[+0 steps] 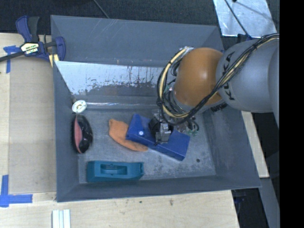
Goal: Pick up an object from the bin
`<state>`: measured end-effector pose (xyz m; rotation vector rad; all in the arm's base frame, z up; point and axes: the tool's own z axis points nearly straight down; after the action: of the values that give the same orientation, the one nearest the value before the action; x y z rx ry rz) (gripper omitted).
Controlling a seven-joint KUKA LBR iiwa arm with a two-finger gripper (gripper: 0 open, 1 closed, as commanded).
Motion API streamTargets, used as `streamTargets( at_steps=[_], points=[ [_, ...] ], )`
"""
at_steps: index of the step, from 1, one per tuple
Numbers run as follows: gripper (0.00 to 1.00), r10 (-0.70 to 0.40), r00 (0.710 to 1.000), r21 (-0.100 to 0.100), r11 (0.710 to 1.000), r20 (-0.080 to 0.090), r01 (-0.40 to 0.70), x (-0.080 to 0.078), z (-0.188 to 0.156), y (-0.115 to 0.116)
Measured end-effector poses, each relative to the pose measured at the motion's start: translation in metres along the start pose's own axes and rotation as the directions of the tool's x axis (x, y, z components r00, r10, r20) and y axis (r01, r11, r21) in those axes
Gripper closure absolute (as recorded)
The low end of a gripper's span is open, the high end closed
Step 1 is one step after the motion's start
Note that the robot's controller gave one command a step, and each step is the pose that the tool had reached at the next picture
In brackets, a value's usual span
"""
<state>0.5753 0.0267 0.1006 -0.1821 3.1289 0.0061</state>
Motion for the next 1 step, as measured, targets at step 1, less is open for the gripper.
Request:
streamTargets(
  at_steps=[1],
  points=[
    [1.0, -0.007, 1.0, 0.002, 1.0, 0.002, 0.007, 0.0002, -0.0117, -0.0034]
  ],
)
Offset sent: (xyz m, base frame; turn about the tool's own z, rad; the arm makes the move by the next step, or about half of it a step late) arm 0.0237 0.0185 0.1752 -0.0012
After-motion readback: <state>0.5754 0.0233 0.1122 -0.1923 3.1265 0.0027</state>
